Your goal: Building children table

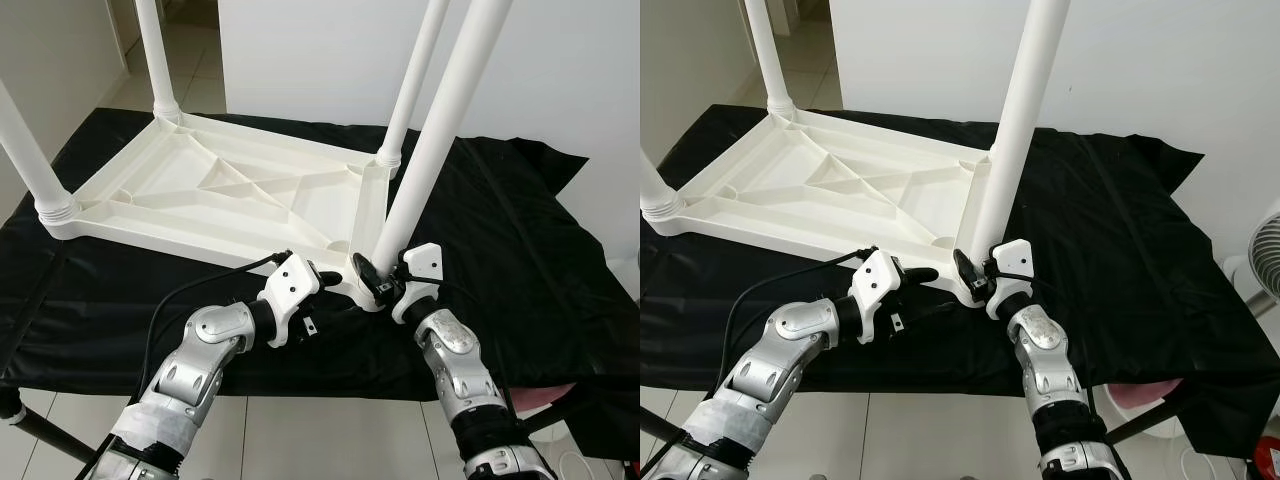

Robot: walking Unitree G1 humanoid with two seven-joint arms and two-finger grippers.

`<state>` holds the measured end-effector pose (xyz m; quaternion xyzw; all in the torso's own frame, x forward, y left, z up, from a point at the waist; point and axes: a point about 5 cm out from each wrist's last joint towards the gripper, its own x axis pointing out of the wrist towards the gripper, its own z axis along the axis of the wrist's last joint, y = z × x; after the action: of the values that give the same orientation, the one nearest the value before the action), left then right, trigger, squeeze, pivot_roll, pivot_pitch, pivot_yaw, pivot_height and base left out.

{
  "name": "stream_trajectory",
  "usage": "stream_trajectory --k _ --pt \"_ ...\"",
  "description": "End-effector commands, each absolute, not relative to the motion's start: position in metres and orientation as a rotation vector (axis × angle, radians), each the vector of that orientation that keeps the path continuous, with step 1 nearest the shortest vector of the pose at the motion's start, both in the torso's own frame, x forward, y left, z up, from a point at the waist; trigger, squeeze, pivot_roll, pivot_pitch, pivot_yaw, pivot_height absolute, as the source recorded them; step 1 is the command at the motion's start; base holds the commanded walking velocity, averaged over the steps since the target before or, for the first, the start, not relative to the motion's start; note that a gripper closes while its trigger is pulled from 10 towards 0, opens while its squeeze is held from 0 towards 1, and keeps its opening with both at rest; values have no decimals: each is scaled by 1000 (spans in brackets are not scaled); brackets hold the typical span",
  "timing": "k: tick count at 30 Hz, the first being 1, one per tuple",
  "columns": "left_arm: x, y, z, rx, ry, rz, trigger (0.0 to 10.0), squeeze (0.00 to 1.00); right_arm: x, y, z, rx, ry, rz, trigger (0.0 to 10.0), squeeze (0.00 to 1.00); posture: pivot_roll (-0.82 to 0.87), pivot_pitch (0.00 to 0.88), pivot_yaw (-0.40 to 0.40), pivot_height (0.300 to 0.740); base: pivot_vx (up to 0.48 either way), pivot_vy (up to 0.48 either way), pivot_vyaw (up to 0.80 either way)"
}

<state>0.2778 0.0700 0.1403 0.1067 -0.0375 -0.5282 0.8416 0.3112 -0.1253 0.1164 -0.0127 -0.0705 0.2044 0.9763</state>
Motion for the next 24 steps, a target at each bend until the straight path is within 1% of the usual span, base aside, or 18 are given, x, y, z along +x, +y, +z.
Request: stream_trajectory --k 1,4,5,7,8,10,17,18,21,23,24 --pt "278 69 137 233 -73 -1095 10000 0 311 -123 119 -33 -147 403 10000 0 -19 0 -77 740 0 0 0" --pt "280 71 137 237 -73 -1084 10000 0 310 -116 122 -10 -155 306 10000 0 -15 0 -82 740 0 0 0" --pt "280 71 137 237 -73 -1084 10000 0 310 -116 122 -10 -155 306 10000 0 -15 0 -82 740 0 0 0" --pt "281 72 138 240 -75 -1077 10000 0 310 -117 124 5 -153 199 10000 0 -7 0 -91 740 0 0 0" --pt "281 72 138 240 -75 -1077 10000 0 310 -117 124 5 -153 199 10000 0 -7 0 -91 740 0 0 0" --pt "281 73 139 240 -77 -1070 10000 0 310 -119 124 22 -139 108 10000 0 -4 0 -93 740 0 0 0" --pt "282 74 139 240 -79 -1065 10000 0 309 -112 128 27 -146 84 10000 0 0 0 -93 740 0 0 0" --pt "282 74 139 241 -80 -1065 10000 0 309 -110 129 38 -144 91 10000 1000 0 0 -94 740 0 0 0" --pt "283 75 140 244 -81 -1064 10000 0 309 -107 132 52 -146 146 10000 1000 0 0 -96 740 0 0 0" --pt "283 75 140 244 -81 -1064 10000 0 309 -107 132 52 -146 146 10000 1000 0 0 -96 740 0 0 0" --pt "283 75 140 244 -82 -1063 10000 0 309 -106 135 36 -159 198 10000 1000 0 0 -96 740 0 0 0"
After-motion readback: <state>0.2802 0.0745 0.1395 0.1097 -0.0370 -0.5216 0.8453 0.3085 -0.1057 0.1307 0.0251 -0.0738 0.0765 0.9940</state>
